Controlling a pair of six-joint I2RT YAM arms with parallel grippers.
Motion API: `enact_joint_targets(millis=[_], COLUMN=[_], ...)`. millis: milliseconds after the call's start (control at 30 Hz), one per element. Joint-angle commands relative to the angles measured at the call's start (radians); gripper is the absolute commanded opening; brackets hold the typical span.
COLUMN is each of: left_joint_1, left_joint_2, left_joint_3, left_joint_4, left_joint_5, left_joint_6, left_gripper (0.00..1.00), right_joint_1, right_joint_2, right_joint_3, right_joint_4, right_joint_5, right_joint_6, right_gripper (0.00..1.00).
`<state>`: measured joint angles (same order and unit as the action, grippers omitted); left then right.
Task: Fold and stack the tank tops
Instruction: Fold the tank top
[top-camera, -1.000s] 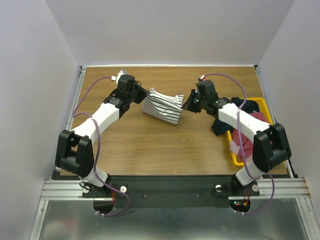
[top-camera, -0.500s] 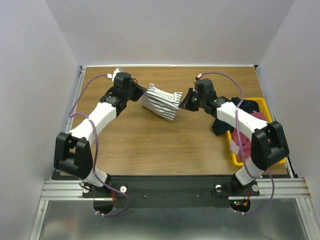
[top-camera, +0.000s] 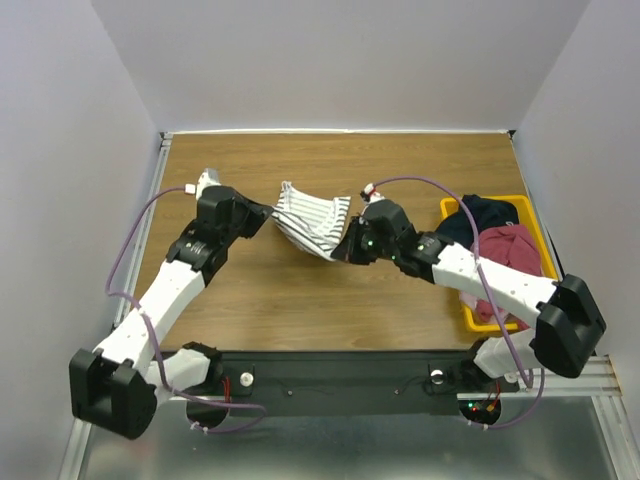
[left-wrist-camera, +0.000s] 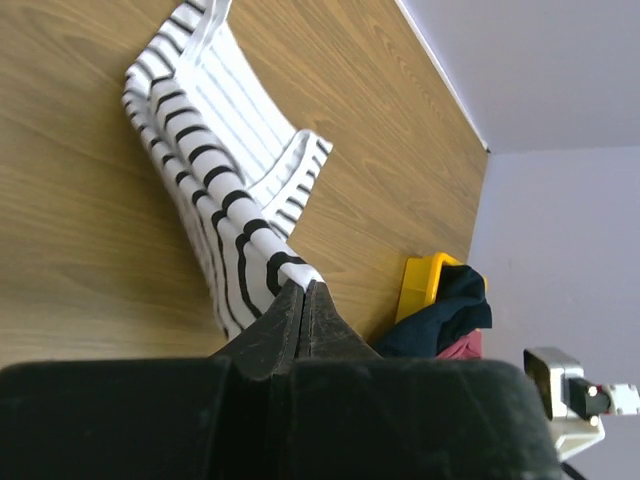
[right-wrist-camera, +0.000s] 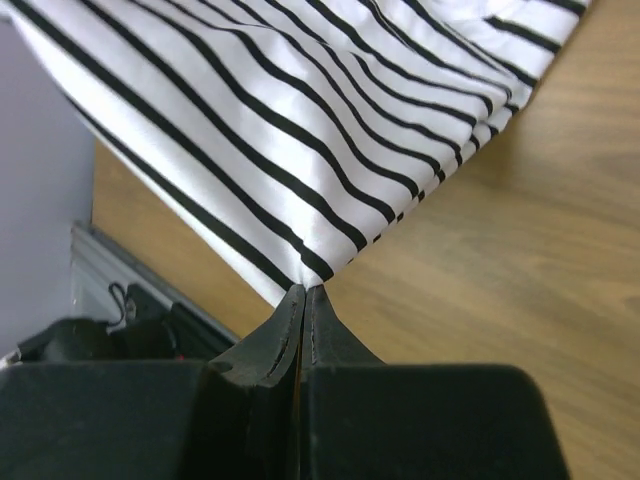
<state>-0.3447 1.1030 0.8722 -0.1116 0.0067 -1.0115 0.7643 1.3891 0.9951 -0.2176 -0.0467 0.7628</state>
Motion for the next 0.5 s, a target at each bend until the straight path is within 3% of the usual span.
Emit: enact_joint_targets(millis=[0, 233, 367, 467], left_joint_1=[0.009, 0.013, 0.027, 0.044], left_joint_2=[-0.139, -0.242, -0.169, -0.065], left_joint_3=[-0.087, -0.113, -0.046, 0.023], left_joint_4=[-0.034, -0.099, -0.083, -0.071], left_joint_5=[-0.054, -0.114, -0.136, -0.137], left_joint_6=[-0.019, -0.03, -0.015, -0.006], left_gripper=[0.0, 0.0, 0.0, 0.0], right_joint_1=[0.108, 0.216, 0.21, 0.164], right_joint_2=[-0.058, -0.026, 0.011, 0.071], right_joint_3=[-0.018, 0.005, 0.054, 0.112], right_joint_4=[0.02, 0.02, 0.017, 0.012], right_joint_5=[0.113, 0.166, 0.215, 0.168], right_joint_6=[0.067, 0.096, 0.061, 0.023], right_gripper=[0.0, 0.0, 0.01, 0.01])
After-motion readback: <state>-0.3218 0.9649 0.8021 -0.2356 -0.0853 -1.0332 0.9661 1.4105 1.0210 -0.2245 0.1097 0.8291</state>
